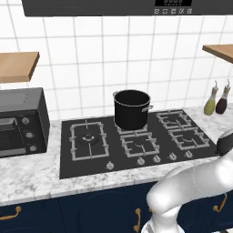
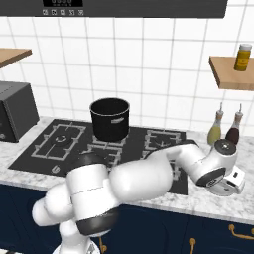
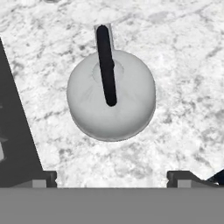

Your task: Pick the kettle from the counter and place it on a stove burner. Then turn the burner on.

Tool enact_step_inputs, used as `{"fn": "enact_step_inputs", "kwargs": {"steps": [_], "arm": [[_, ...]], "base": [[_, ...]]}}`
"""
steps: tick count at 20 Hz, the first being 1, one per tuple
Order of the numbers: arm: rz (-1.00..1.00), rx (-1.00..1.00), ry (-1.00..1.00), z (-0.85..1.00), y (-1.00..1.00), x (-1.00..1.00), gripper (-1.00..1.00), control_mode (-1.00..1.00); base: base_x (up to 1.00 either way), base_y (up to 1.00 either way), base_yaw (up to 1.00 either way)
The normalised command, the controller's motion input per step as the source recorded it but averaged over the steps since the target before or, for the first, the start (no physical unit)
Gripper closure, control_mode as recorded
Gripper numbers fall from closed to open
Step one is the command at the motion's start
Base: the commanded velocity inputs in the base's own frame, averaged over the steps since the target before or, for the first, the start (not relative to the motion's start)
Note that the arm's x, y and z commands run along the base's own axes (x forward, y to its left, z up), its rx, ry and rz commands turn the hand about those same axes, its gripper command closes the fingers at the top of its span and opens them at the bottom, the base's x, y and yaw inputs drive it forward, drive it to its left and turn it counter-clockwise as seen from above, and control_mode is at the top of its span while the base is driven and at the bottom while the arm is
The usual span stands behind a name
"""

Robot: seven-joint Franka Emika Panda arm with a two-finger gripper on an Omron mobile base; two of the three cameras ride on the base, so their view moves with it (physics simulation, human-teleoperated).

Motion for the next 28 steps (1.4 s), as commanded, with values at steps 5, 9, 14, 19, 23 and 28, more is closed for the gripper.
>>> {"fn": "enact_step_inputs", "kwargs": {"steps": [5,9,14,19,23,28], "arm": [[-0.01,0.0,-0.01,-0.25,-0.04,0.07,-1.0,-1.0],[-0.05,0.0,-0.05,-0.18,-0.06,0.08,-1.0,-1.0],[-0.03,0.0,-0.04,-0.14,0.0,0.35,-1.0,-1.0],[-0.04,0.0,-0.02,-0.11,-0.19,0.21,-1.0,-1.0],[-0.03,0.0,-0.08,-0.11,-0.18,0.27,-1.0,-1.0],[0.0,0.0,-0.14,-0.05,0.0,0.26,-1.0,-1.0]], "base": [[0.0,0.0,0.0],[0.0,0.0,0.0],[0.0,0.0,0.0],[0.0,0.0,0.0],[0.0,0.0,0.0],[0.0,0.0,0.0]]}}
